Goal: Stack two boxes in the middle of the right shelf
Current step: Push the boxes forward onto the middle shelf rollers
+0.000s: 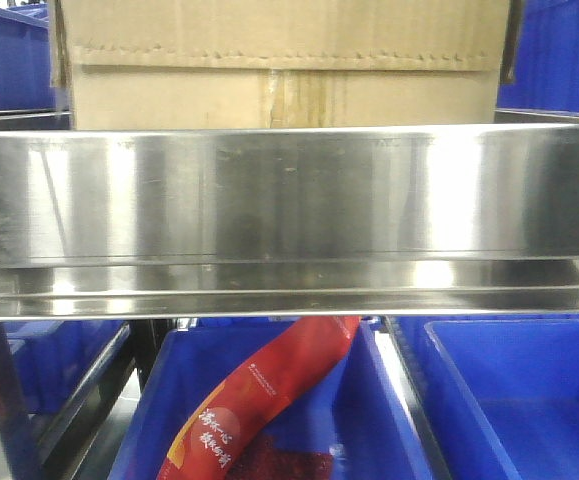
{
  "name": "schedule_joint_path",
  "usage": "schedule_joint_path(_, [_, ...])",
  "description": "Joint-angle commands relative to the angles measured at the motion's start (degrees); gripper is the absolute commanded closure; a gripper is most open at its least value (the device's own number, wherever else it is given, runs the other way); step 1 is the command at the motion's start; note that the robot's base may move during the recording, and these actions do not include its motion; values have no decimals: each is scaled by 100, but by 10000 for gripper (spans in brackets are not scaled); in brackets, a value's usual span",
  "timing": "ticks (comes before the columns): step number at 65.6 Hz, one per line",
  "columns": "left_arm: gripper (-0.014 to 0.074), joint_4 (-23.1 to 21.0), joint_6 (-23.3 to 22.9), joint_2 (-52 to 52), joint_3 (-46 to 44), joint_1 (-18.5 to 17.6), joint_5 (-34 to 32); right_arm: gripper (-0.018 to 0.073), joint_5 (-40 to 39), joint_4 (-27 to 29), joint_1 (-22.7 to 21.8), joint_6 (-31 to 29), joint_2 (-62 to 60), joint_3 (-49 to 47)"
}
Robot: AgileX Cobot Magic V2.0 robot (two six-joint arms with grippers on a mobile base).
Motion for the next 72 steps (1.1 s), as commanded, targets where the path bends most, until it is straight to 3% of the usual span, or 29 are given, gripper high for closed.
schedule_joint_path(1, [105, 34, 12, -238, -61, 26, -46, 34, -115, -49, -24, -10, -284, -41])
schedule_joint_path(11, [105, 34, 12, -707, -61, 26, -46, 152, -241, -49, -24, -10, -740, -41])
schedule_joint_path(19, [134, 34, 12, -1120, 83, 16, -46, 358, -266, -95, -24, -10, -1065, -31])
schedule_joint_path(26, [246, 34, 12, -1543, 580, 16, -46, 580, -252, -192, -24, -104, -1328, 108])
schedule_joint_path(32, [425, 34, 12, -1985, 1320, 16, -223, 720, -323, -211, -24, -226, -1600, 447])
schedule_joint_path(41, [701, 34, 12, -2684, 2633, 16, -1114, 717, -841, -211, -24, -272, -2111, 1399])
schedule_joint_path(72, [707, -168, -58, -5786, 7181, 16, -4255, 721, -4393, -211, -24, -466, -4728, 6327])
